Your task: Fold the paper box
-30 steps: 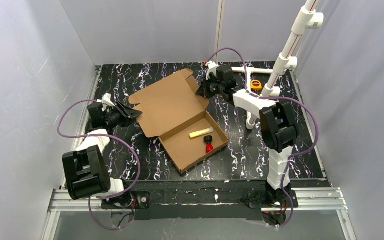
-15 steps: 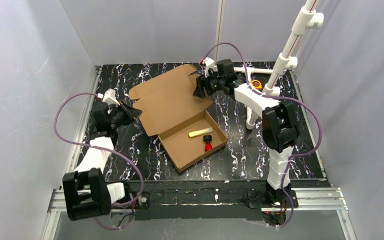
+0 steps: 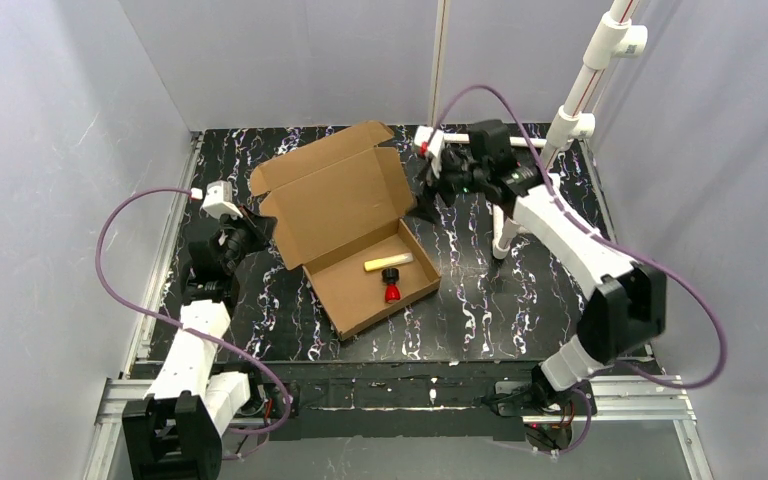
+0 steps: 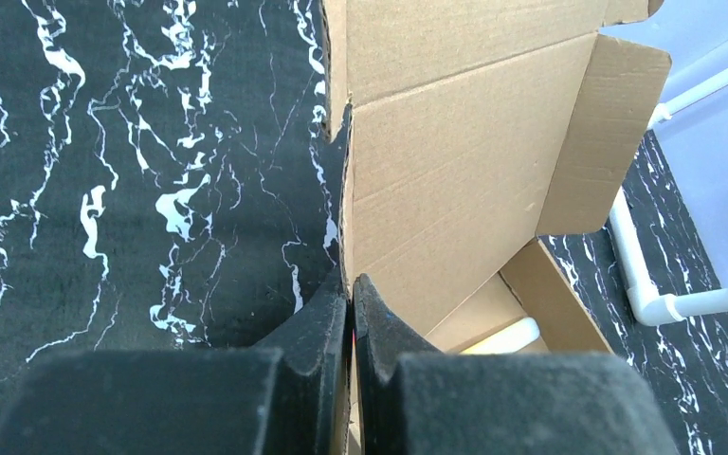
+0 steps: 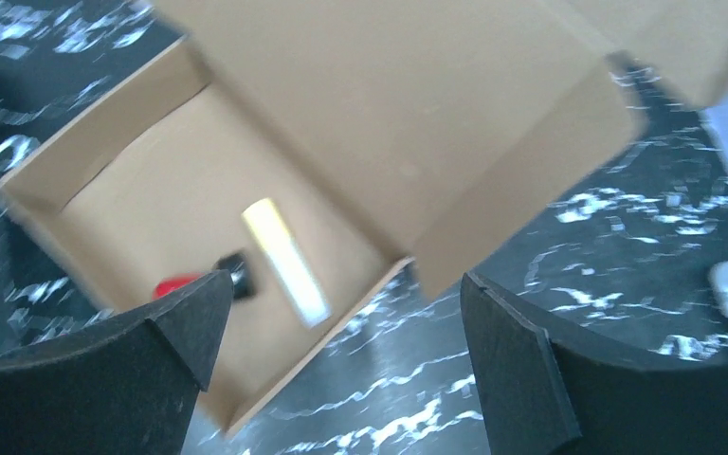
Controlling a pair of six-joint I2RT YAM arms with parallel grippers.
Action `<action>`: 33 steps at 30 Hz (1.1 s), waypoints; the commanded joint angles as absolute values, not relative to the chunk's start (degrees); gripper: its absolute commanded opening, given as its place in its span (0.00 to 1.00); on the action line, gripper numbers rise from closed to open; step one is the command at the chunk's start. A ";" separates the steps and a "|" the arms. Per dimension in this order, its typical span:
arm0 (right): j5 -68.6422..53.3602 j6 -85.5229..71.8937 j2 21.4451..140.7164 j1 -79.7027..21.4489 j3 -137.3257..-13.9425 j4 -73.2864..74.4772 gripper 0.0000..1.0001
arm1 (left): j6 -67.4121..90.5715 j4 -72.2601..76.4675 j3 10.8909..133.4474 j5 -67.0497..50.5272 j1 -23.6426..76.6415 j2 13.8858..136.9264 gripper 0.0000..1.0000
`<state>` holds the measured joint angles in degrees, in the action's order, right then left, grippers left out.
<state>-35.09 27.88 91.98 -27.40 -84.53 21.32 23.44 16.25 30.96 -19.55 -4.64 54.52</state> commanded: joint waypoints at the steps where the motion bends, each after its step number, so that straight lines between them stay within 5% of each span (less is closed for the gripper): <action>1: -48.25 37.91 82.19 -27.63 -71.47 22.21 0.99 | 19.80 17.23 29.73 -17.20 -3.29 49.74 0.00; 5: -42.92 35.77 76.37 -27.60 -59.12 13.09 0.97 | 20.03 17.28 28.74 -17.11 -2.89 47.42 0.00; 12: -28.90 18.44 76.67 -27.52 -53.73 -5.11 0.78 | 18.83 17.80 26.73 -16.94 -1.50 43.44 0.00; 17: -15.97 13.88 82.91 -29.88 -61.46 -10.26 0.80 | 17.06 18.05 25.84 -16.00 -0.84 41.58 0.00; 25: -12.14 3.66 96.23 -29.88 -74.26 -12.56 0.80 | 15.38 18.19 25.94 -16.31 -0.87 41.25 0.00; 33: -20.37 1.52 99.15 -29.18 -75.79 -14.33 0.55 | 14.55 18.75 26.83 -16.34 -0.88 42.63 0.00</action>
<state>-15.46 3.97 99.42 -29.54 -73.71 -9.78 16.25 16.64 26.17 -16.91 -0.97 42.41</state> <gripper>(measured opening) 0.609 0.017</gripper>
